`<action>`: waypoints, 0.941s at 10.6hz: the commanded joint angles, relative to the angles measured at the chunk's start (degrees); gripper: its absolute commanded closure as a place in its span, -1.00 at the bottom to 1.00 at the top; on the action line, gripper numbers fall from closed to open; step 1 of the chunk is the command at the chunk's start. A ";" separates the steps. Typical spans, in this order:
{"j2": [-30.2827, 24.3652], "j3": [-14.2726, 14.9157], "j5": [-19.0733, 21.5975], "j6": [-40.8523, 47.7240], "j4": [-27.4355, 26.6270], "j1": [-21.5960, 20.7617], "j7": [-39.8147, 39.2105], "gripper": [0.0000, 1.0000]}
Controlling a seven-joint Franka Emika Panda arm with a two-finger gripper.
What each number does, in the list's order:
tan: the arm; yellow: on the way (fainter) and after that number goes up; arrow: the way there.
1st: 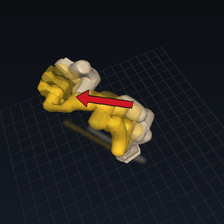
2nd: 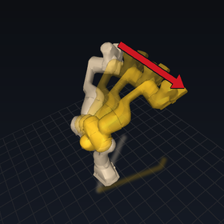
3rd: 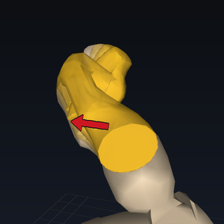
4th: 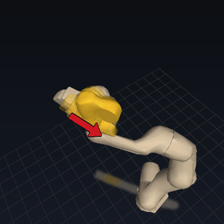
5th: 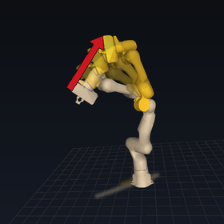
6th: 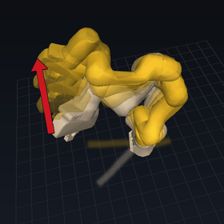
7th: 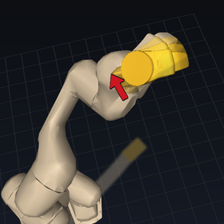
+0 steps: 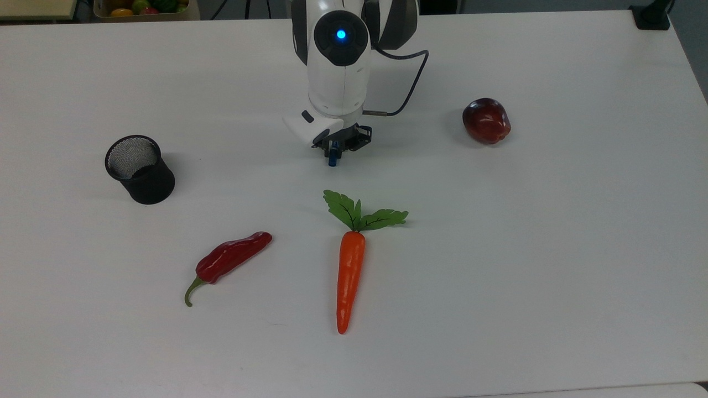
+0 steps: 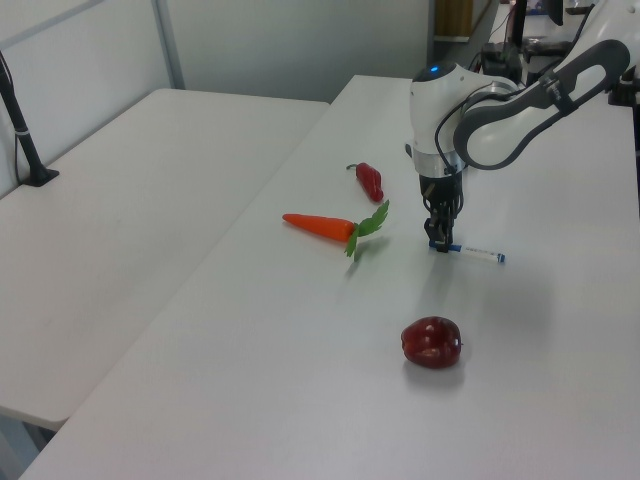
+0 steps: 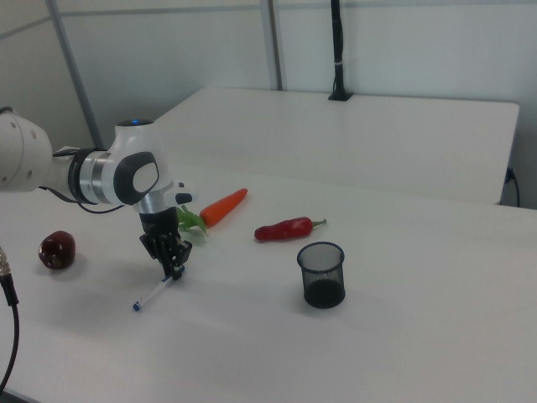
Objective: Place marker
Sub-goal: 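Close the gripper on the marker near its blue cap, then lift the marker and carry it toward the black mesh pen cup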
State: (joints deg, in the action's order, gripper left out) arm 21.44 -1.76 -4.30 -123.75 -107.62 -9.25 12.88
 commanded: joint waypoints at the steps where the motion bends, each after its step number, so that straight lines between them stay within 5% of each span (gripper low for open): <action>1: -0.35 0.09 -0.27 1.05 0.04 -0.60 2.85 0.66; 6: -2.98 0.00 0.17 6.58 2.14 -1.56 2.94 0.69; 10: -6.49 -0.61 0.87 20.61 11.52 -1.65 3.29 0.69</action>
State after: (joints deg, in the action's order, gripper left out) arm 17.38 -2.17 -4.30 -110.26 -100.31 -10.44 14.80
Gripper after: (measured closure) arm 0.828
